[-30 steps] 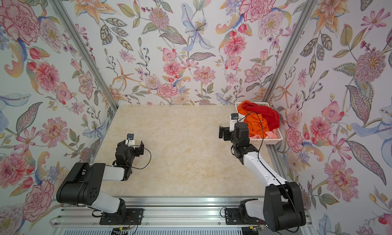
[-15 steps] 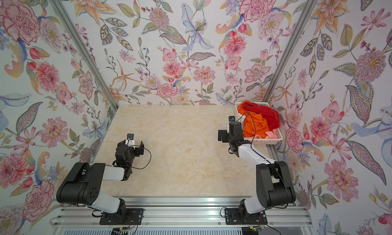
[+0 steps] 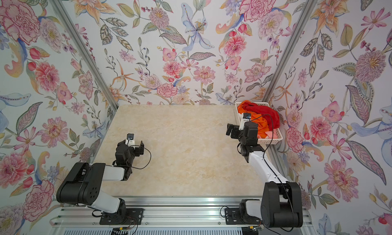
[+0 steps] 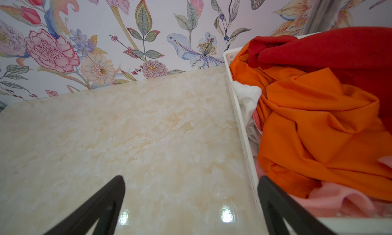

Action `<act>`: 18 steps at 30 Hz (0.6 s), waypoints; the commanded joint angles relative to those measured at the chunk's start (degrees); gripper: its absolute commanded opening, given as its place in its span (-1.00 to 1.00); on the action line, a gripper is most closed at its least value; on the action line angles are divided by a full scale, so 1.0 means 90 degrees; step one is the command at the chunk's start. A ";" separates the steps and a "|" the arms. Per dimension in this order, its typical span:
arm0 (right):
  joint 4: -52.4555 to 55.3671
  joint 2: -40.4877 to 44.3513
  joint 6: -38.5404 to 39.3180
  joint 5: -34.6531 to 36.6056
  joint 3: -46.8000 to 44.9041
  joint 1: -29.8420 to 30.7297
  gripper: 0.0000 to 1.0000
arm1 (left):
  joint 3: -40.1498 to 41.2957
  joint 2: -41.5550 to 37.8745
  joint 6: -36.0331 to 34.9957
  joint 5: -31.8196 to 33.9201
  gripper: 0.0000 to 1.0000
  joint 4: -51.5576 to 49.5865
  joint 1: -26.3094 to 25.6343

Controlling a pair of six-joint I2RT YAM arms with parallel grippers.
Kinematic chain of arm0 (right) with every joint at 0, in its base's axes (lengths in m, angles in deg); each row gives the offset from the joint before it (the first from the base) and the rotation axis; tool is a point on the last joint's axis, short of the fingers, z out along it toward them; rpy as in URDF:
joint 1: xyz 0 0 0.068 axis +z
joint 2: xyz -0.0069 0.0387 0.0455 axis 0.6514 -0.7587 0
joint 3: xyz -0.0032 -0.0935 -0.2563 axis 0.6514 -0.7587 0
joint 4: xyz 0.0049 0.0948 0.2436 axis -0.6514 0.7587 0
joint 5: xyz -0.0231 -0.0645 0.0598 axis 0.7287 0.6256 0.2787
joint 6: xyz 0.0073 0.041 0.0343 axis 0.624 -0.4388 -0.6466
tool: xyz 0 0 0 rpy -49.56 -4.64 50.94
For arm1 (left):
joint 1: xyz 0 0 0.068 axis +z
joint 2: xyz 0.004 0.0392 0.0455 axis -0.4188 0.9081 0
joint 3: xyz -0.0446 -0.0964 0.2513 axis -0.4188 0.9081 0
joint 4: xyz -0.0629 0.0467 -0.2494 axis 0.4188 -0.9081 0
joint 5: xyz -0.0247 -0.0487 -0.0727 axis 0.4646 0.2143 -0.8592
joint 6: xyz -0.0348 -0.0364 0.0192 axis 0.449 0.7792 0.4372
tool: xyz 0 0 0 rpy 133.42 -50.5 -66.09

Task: Fold and stack t-shirts
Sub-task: Pick up the T-shirt from the bin.

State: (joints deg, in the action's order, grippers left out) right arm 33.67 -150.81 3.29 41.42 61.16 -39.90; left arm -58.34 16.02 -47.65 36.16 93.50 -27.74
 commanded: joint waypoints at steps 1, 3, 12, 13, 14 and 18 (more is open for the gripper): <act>0.0083 -0.0158 -0.0592 -0.1078 0.0323 -0.0366 0.94 | -0.0033 -0.0012 0.0070 -0.0024 0.97 -0.0070 0.0048; 0.0591 -0.0405 -0.0469 -0.0242 0.0776 -0.0438 0.73 | -0.0038 -0.0016 0.0077 -0.0031 0.97 -0.0072 0.0046; 0.3493 -0.2272 0.0049 0.1566 0.3780 -0.0814 0.55 | -0.0038 -0.0005 0.0069 -0.0033 0.97 -0.0074 0.0048; 0.3782 -0.2540 0.0047 0.1591 0.4098 -0.0866 0.57 | -0.0033 -0.0007 0.0069 -0.0033 0.97 -0.0070 0.0048; 0.4084 -0.2801 0.0041 0.1624 0.4401 -0.0912 0.57 | -0.0034 -0.0010 0.0075 -0.0031 0.97 -0.0076 0.0041; 0.4776 -0.3590 0.0031 0.1512 0.5137 -0.1049 0.56 | -0.0041 -0.0010 0.0077 -0.0028 0.97 -0.0071 0.0048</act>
State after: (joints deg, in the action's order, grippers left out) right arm 66.20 -179.10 2.76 54.10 104.72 -48.68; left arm -58.34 16.02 -47.65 36.16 93.50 -27.74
